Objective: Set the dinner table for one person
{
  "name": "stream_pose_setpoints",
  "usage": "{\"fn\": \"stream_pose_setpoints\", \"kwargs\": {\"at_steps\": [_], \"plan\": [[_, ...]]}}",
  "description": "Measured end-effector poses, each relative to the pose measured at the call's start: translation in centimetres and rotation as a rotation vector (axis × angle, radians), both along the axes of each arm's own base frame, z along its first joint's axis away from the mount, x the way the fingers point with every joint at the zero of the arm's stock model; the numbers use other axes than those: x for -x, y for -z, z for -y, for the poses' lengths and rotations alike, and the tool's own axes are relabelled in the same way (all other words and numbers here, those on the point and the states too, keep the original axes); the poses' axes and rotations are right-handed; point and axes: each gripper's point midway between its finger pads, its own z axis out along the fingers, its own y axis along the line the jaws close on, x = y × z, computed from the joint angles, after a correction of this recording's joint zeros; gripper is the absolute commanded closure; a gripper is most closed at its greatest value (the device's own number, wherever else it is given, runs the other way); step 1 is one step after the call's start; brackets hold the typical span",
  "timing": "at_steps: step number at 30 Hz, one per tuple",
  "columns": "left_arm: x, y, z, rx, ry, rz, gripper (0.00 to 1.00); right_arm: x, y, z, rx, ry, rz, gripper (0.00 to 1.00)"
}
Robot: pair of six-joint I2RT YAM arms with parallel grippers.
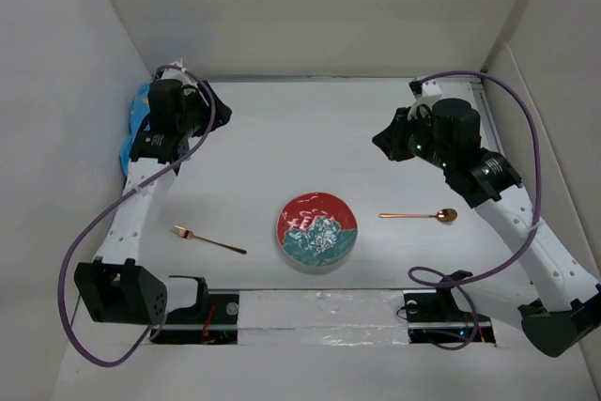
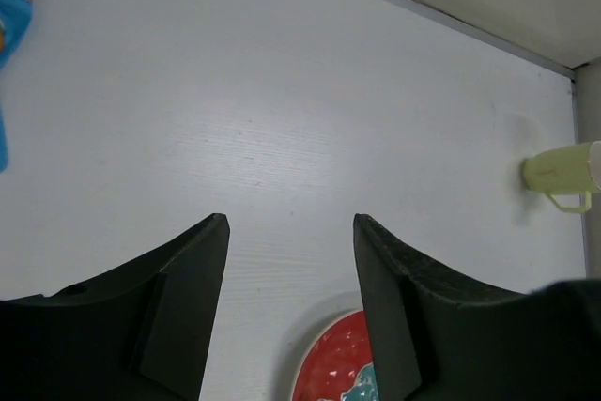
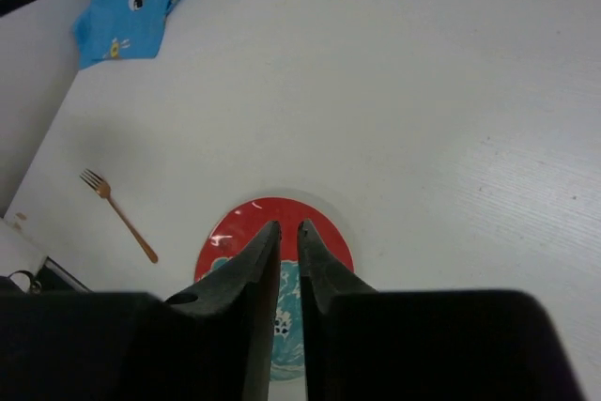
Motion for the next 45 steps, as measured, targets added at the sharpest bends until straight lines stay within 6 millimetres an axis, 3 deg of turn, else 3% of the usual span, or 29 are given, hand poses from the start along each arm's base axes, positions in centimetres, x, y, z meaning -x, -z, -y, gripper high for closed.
{"fn": "stream_pose_setpoints", "kwargs": {"at_steps": [1,3,4,5,10,11,15,22,29,32,37,41,43,44,45], "plan": [[-0.1,0.2,-0.3,-0.013,-0.016,-0.006,0.51,0.0,0.0,0.1,-0.002,-0.001,0.0,1.0],[-0.6,0.2,-1.1,-0.038,-0.051,-0.013,0.86,-0.1,0.0,0.2,-0.008,-0.001,-0.005,1.0],[-1.1,0.1,-1.6,-0.057,-0.079,-0.014,0.97,-0.1,0.0,0.2,-0.01,-0.002,-0.006,1.0],[-1.7,0.3,-2.2,-0.075,-0.108,-0.022,1.0,-0.1,0.0,0.2,-0.013,-0.006,-0.008,1.0],[-5.9,2.1,-5.2,-0.199,-0.257,-0.084,0.99,-0.1,0.1,0.4,-0.02,-0.013,-0.015,1.0],[-6.8,3.2,-6.0,-0.233,-0.287,-0.113,0.84,-0.1,0.1,0.4,-0.02,-0.012,-0.015,1.0],[-9.2,8.3,-9.0,-0.324,-0.365,-0.241,0.68,0.0,0.8,0.6,-0.018,-0.013,-0.027,1.0],[-9.8,17.3,-15.7,-0.377,-0.444,-0.48,0.64,0.2,1.9,1.1,-0.009,-0.007,-0.042,1.0],[-9.1,23.6,-16.1,-0.434,-0.428,-0.645,0.63,0.5,2.4,1.1,-0.007,-0.018,-0.054,0.96],[-8.6,24.9,-15.8,-0.448,-0.413,-0.687,0.62,0.5,2.4,1.0,-0.009,-0.023,-0.054,0.93],[-8.2,25.4,-15.9,-0.46,-0.414,-0.707,0.66,0.6,2.4,0.9,-0.011,-0.028,-0.055,0.89],[-8.4,25.7,-16.0,-0.464,-0.417,-0.71,0.83,0.6,2.4,1.0,-0.01,-0.027,-0.055,0.88],[-8.5,25.8,-16.0,-0.469,-0.417,-0.711,0.85,0.5,2.4,1.0,-0.009,-0.024,-0.055,0.88],[-8.5,25.8,-16.0,-0.472,-0.418,-0.709,0.99,0.5,2.4,1.1,-0.008,-0.021,-0.054,0.88],[-8.6,25.8,-16.0,-0.474,-0.419,-0.709,0.99,0.5,2.5,1.1,-0.006,-0.017,-0.054,0.88]]}}
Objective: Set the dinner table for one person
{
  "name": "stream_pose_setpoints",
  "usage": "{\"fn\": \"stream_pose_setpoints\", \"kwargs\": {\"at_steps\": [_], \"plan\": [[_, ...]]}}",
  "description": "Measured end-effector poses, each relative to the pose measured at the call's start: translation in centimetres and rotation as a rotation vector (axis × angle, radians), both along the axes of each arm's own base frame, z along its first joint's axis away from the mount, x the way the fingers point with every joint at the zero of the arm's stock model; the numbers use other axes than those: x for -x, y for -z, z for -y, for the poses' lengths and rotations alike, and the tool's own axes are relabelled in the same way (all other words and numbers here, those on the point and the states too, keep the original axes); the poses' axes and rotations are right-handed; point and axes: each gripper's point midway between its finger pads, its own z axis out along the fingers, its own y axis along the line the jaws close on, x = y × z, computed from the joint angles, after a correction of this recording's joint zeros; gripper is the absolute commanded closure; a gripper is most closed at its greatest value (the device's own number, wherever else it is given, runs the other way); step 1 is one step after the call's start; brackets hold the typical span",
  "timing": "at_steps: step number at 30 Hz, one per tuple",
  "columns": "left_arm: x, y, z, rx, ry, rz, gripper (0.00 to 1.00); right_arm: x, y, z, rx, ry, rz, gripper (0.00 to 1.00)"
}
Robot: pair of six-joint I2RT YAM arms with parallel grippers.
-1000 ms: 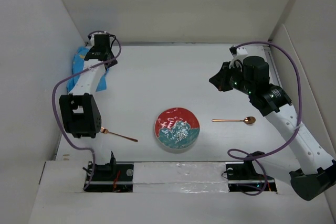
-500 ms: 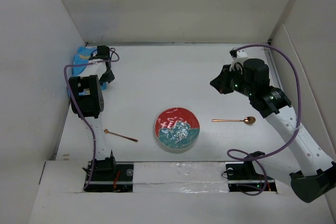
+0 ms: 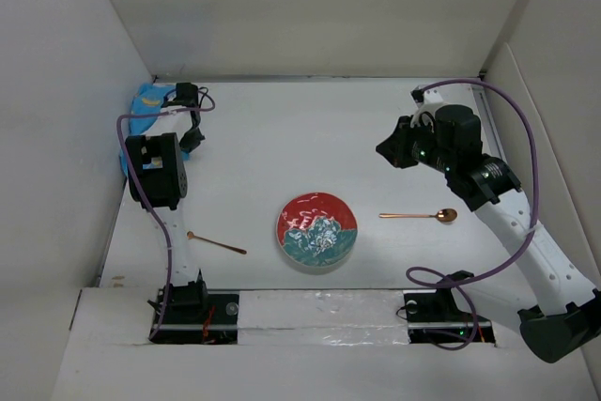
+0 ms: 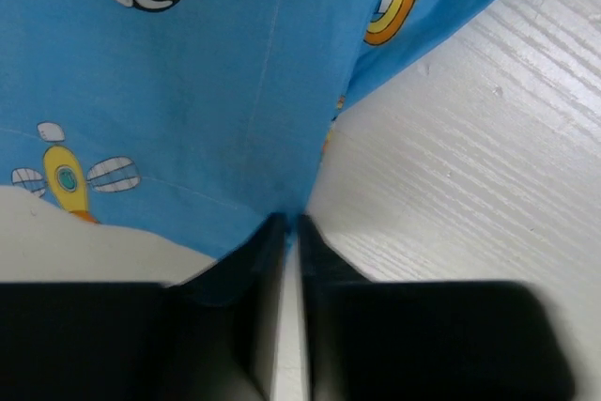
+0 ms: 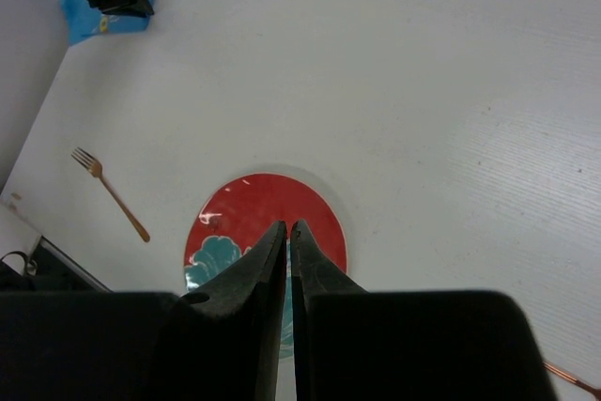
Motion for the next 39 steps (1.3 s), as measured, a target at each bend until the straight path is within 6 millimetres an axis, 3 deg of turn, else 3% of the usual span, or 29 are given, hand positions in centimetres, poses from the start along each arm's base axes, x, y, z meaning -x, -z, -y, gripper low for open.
{"fn": "stream_pose_setpoints", "kwargs": {"at_steps": [7,11,13,18,21,27,34,36,37,38,39], "plan": [[0.0,0.0,0.2,0.009,0.015,-0.002,1.0,-0.6,-0.1,1.2,0.014,0.044,0.011,0.88],[-0.1,-0.3,1.7,0.063,0.05,-0.003,1.0,-0.6,-0.1,1.3,0.015,0.048,0.013,0.88],[-0.5,-1.0,3.7,0.096,0.093,0.004,1.0,-0.6,-0.1,1.3,0.014,0.048,0.013,0.88],[-2.8,-4.9,11.4,0.173,0.256,0.099,1.0,-0.6,-0.1,1.2,0.011,0.04,0.011,0.88],[-2.9,-8.0,16.6,0.221,0.37,0.159,1.0,-0.6,-0.1,1.1,0.01,0.036,0.011,0.88],[-1.6,-13.5,26.7,0.365,0.586,0.261,1.0,-1.4,0.6,0.4,0.0,0.023,-0.01,0.86],[0.9,-17.8,37.5,0.495,0.82,0.326,1.0,-3.5,3.7,-0.6,-0.026,0.057,-0.101,0.93],[1.2,-18.2,40.7,0.538,0.876,0.334,0.78,-3.9,4.5,-0.7,-0.029,0.075,-0.124,0.93],[1.4,-18.1,42.2,0.559,0.902,0.331,0.68,-4.1,4.9,-0.7,-0.031,0.086,-0.131,0.88],[1.7,-17.7,43.4,0.575,0.92,0.323,0.56,-4.4,5.3,-0.8,-0.035,0.095,-0.14,0.81],[1.9,-17.2,44.4,0.585,0.932,0.311,0.53,-4.6,5.8,-0.8,-0.038,0.104,-0.149,0.64]]}}
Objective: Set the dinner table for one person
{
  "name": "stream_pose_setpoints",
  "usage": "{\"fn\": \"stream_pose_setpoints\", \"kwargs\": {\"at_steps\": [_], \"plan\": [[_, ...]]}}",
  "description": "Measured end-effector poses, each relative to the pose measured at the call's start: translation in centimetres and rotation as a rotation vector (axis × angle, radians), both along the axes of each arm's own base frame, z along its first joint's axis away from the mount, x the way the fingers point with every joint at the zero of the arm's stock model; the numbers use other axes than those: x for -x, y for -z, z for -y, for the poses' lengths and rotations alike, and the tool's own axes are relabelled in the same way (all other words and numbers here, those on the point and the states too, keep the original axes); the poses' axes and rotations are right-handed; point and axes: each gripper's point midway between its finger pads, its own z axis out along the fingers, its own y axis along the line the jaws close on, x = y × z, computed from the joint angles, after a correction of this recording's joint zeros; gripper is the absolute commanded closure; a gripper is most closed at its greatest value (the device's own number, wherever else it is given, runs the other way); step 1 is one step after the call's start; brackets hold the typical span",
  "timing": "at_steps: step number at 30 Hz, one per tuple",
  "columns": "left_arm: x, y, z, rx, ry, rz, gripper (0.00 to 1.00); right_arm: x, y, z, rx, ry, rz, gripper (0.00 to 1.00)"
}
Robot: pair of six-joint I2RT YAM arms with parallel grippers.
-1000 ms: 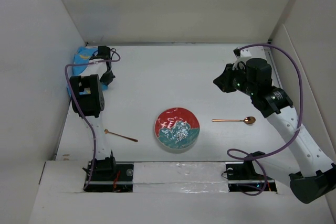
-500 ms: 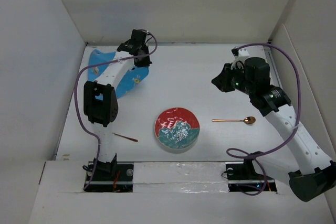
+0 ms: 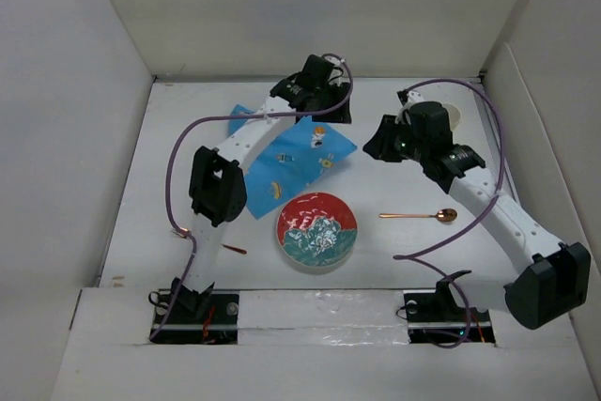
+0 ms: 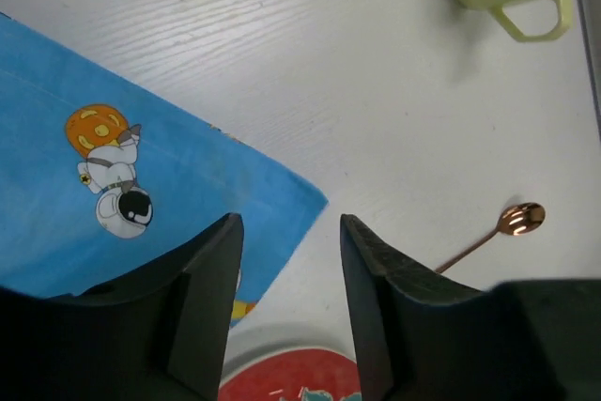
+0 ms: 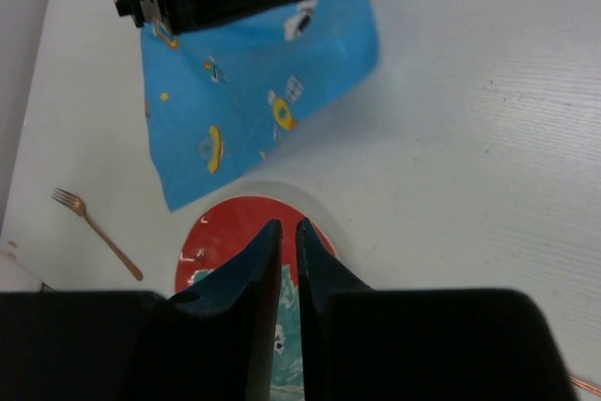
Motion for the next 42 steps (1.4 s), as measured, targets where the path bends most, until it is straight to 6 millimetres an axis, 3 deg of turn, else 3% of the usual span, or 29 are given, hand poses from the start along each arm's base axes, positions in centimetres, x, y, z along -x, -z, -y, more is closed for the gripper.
{"fn": "stream_pose_setpoints", "kwargs": {"at_steps": [3,6,8,11,14,17,19,21,25,29,33,34,36,37,38,42], "plan": [[0.8,1.5,1.0,-0.006,0.014,-0.04,0.47,-0.7,1.5,-0.1,-0.01,0.031,-0.03,0.38],[0.4,1.7,-0.1,-0.002,-0.018,-0.042,0.48,-1.0,4.4,-0.1,0.002,0.056,-0.09,0.35],[-0.2,1.7,-3.0,-0.006,-0.082,-0.042,0.48,-1.2,5.9,0.1,0.014,0.075,-0.125,0.35],[-0.8,1.6,-9.8,-0.011,-0.226,-0.046,0.48,-2.4,8.4,0.3,0.054,0.116,-0.184,0.35],[-1.1,1.5,-18.3,-0.007,-0.42,-0.04,0.47,-3.8,11.3,0.1,0.094,0.146,-0.254,0.35],[-0.1,2.7,-26.2,-0.008,-0.613,-0.05,0.42,-5.4,14.3,-0.2,0.131,0.172,-0.323,0.35],[1.2,4.3,-29.4,-0.012,-0.697,-0.081,0.38,-6.5,15.9,-0.4,0.157,0.191,-0.367,0.35],[2.2,6.1,-31.0,-0.02,-0.738,-0.12,0.35,-7.9,17.1,-0.6,0.178,0.217,-0.391,0.35],[3.2,8.6,-31.6,-0.022,-0.742,-0.184,0.32,-9.6,18.8,-0.8,0.21,0.258,-0.428,0.35],[2.2,10.2,-30.5,0.012,-0.693,-0.209,0.32,-10.0,20.3,-1.0,0.239,0.284,-0.468,0.42],[1.7,13.2,-29.7,0.02,-0.654,-0.272,0.41,-10.2,20.8,-1.5,0.25,0.298,-0.487,0.53],[1.7,13.8,-29.5,0.019,-0.648,-0.288,0.51,-10.4,20.9,-1.7,0.248,0.302,-0.489,0.57],[1.7,14.9,-29.4,0.016,-0.638,-0.312,0.66,-10.8,21.0,-2.2,0.247,0.303,-0.49,0.8],[1.7,15.3,-29.3,0.014,-0.633,-0.32,0.93,-11.1,21.1,-2.5,0.244,0.307,-0.49,0.89],[1.5,15.6,-29.3,0.014,-0.631,-0.325,1.0,-11.2,21.1,-2.7,0.24,0.31,-0.491,1.0],[0.6,15.3,-29.0,0.026,-0.613,-0.312,1.0,-11.6,21.0,-3.4,0.219,0.299,-0.483,1.0]]}}
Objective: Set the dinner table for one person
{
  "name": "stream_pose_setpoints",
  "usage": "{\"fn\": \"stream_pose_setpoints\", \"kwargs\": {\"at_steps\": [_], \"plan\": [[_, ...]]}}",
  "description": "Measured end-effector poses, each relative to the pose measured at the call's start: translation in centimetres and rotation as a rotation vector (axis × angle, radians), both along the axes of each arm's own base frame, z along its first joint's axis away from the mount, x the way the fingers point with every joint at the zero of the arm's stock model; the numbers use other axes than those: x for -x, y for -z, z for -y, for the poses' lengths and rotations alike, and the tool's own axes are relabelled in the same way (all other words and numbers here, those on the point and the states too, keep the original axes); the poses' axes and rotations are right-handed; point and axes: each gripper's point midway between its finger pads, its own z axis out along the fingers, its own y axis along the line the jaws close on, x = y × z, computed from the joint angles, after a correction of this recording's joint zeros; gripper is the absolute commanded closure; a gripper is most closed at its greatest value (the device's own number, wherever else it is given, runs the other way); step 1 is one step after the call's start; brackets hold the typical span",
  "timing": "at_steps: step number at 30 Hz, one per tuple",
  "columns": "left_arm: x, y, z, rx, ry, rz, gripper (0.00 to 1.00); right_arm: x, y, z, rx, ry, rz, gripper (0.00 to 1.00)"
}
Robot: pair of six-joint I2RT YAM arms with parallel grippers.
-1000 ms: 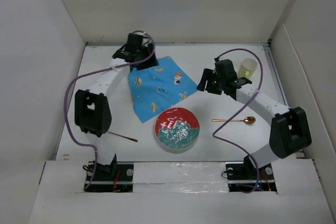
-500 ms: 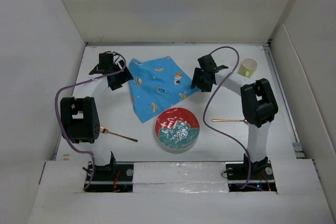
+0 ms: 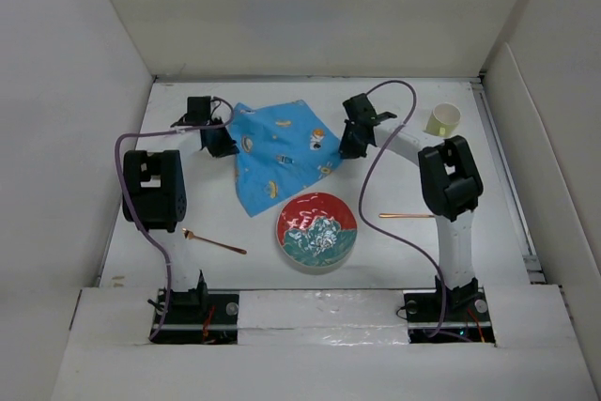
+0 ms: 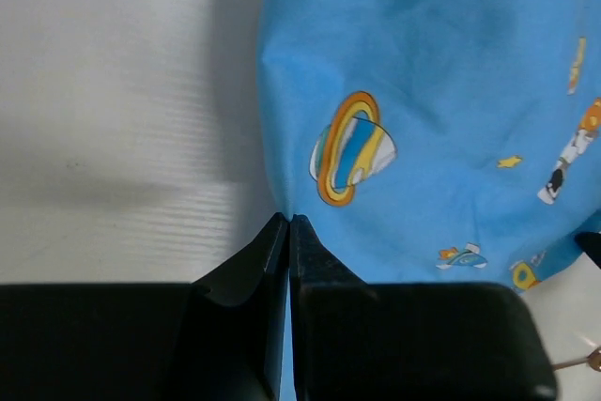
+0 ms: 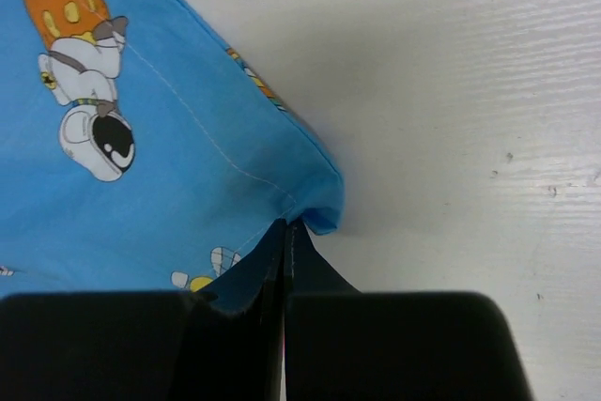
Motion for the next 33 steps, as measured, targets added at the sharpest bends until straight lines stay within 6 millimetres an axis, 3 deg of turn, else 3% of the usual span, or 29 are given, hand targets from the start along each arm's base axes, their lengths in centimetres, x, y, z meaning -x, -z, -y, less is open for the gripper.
{"fn": "stream_pose_setpoints", "kwargs": {"at_steps": [3,5,7,9,10,11,12,15,16,17,19,20,22,25,27,28,29,31,32,33], "plan": [[-1.3,-1.8,0.2,0.011,0.006,0.045,1.0,-0.9,-1.5,-1.0,-0.032,-0.019,0.034,1.0],[-2.6,-4.2,0.3,0.014,0.007,0.094,1.0,-2.5,-4.6,-2.5,-0.068,-0.046,0.097,1.0],[-3.8,-7.9,0.2,0.008,0.003,0.164,1.0,-3.9,-8.1,-4.3,-0.119,-0.093,0.169,1.0],[-4.6,-13.2,-0.1,-0.003,-0.006,0.268,1.0,-6.4,-16.3,-7.1,-0.206,-0.14,0.346,1.0],[-4.8,-16.2,-0.3,-0.009,-0.014,0.328,1.0,-6.6,-19.7,-8.0,-0.242,-0.163,0.412,1.0],[-4.6,-17.8,-0.6,-0.024,-0.029,0.35,1.0,-6.6,-23.5,-8.8,-0.28,-0.189,0.48,1.0],[-4.4,-23.2,-0.7,-0.021,-0.033,0.469,1.0,-6.3,-27.2,-9.4,-0.316,-0.212,0.548,1.0],[-1.3,-33.1,-1.3,-0.03,-0.067,0.684,0.71,-3.8,-36.9,-9.6,-0.41,-0.27,0.718,1.0],[0.3,-35.7,-1.4,-0.026,-0.075,0.743,0.52,-2.9,-39.0,-9.0,-0.428,-0.278,0.756,1.0],[1.9,-37.8,-1.4,-0.02,-0.078,0.793,0.47,-2.2,-40.7,-8.2,-0.441,-0.28,0.784,1.0],[4.8,-40.8,-1.0,0.002,-0.075,0.864,0.36,-2.3,-42.3,-5.7,-0.446,-0.262,0.825,1.0],[5.6,-41.4,-0.8,0.007,-0.068,0.88,0.31,-3.0,-42.1,-4.1,-0.435,-0.238,0.829,1.0],[7.0,-41.8,0.3,0.029,-0.037,0.891,0.18,-5.6,-39.5,-0.7,-0.4,-0.172,0.798,1.0],[7.5,-39.2,1.9,0.056,0.019,0.834,0.23,-10.4,-30.8,3.9,-0.331,-0.056,0.646,1.0],[6.5,-35.3,2.1,0.042,0.026,0.742,0.32,-13.5,-23.9,6.7,-0.279,0.022,0.533,1.0],[6.1,-33.2,1.9,0.026,0.024,0.69,0.34,-14.5,-20.4,8.0,-0.251,0.058,0.466,0.92],[5.3,-30.5,1.7,0.006,0.019,0.628,0.36,-15.1,-16.9,9.1,-0.224,0.089,0.397,0.68],[4.5,-24.3,1.2,-0.04,0.012,0.479,0.4,-15.4,-11.6,10.7,-0.17,0.13,0.29,0.5],[4.6,-21.2,0.8,-0.067,0.007,0.404,0.41,-15.1,-9.8,11.2,-0.145,0.141,0.247,0.41],[5.1,-18.3,0.3,-0.096,0.001,0.335,0.44,-14.5,-8.7,11.6,-0.124,0.148,0.214,0.38]]}}
